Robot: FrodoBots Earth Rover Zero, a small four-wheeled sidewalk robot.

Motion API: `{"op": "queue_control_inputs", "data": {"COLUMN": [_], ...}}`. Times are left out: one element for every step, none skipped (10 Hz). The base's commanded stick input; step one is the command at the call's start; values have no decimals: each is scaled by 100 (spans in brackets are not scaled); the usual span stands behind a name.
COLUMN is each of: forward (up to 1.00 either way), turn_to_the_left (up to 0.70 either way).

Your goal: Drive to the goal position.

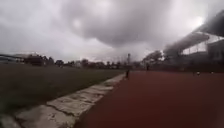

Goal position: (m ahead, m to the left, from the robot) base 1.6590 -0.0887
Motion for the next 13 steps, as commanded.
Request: {"op": "queue_control_inputs", "data": {"forward": [50, 50, 50, 50, 50, 50, 50, 50, 50, 50, 50, 50, 50], "turn_to_the_left": [-26, -10, 2, 2, 2, 2, 2, 2, 2, -6, -22, -37, -48]}}
